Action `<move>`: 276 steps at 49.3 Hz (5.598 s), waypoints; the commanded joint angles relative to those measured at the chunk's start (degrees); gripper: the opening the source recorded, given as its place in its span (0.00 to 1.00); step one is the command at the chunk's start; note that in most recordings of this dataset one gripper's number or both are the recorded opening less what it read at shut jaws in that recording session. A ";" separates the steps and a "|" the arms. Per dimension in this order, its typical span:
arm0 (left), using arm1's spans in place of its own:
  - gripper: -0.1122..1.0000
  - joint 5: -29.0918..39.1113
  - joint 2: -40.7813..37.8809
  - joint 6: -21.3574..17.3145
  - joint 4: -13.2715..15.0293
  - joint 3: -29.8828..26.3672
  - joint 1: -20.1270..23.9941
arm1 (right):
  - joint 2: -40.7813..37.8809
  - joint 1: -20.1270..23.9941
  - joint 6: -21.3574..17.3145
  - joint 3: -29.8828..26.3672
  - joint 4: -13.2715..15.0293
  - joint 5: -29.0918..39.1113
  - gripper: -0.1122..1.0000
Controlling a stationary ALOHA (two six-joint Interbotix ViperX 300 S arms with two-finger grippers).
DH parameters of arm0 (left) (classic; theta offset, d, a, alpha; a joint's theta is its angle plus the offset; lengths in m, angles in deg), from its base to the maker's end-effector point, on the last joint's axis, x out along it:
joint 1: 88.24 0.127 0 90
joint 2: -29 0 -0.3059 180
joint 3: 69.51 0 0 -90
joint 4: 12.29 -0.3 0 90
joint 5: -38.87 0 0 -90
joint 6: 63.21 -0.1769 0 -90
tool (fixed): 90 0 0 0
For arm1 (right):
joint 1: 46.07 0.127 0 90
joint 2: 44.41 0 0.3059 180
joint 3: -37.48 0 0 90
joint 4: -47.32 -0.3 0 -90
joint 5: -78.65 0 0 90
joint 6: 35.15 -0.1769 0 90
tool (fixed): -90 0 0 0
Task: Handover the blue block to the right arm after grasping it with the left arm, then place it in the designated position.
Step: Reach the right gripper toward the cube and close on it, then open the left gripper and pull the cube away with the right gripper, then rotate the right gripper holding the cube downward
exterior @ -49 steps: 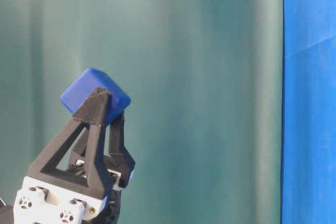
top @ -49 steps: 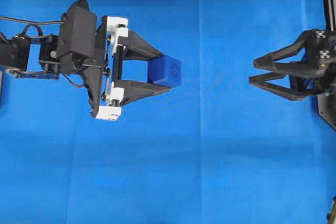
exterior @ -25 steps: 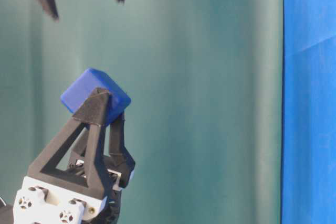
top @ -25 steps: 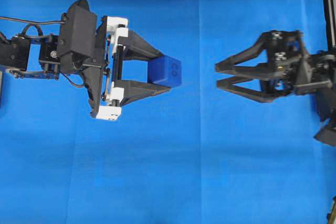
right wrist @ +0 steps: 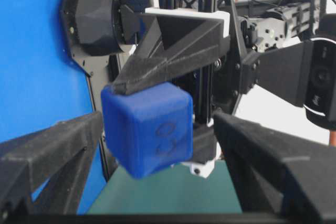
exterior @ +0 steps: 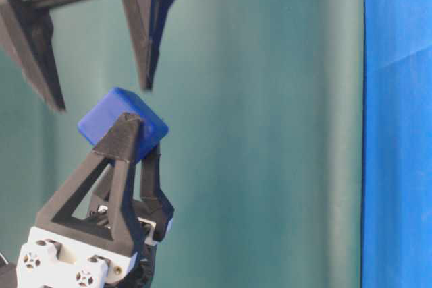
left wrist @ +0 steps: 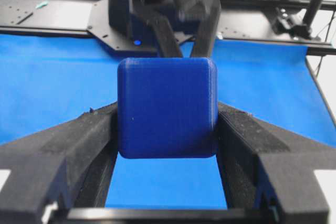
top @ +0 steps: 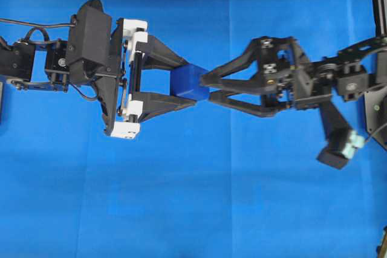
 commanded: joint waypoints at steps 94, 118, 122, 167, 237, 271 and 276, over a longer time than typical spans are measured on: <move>0.94 0.26 2.55 -0.70 0.09 0.00 -1.05 | -2.20 0.62 -0.97 -6.33 -0.44 5.45 0.55; 0.94 0.35 7.82 -0.35 0.09 3.96 -1.05 | 7.65 4.13 -0.97 0.44 -1.05 12.39 0.55; 0.94 0.35 8.26 -0.35 0.09 4.48 -1.14 | 8.79 4.92 -0.97 1.05 -1.14 13.80 0.55; 0.94 0.79 8.88 -0.62 0.09 4.66 -1.14 | 9.93 6.15 -15.21 1.58 -6.42 15.91 0.55; 0.93 0.70 8.88 -0.70 0.00 4.48 -2.37 | 11.34 6.06 -73.04 -0.18 -7.73 21.97 0.55; 0.94 0.79 8.88 -0.70 0.00 4.48 -2.37 | 10.99 6.15 -73.13 -0.18 -7.73 22.32 0.55; 0.94 0.79 8.88 -0.70 0.00 4.48 -2.37 | 11.07 6.06 -73.13 -0.09 -7.73 22.32 0.55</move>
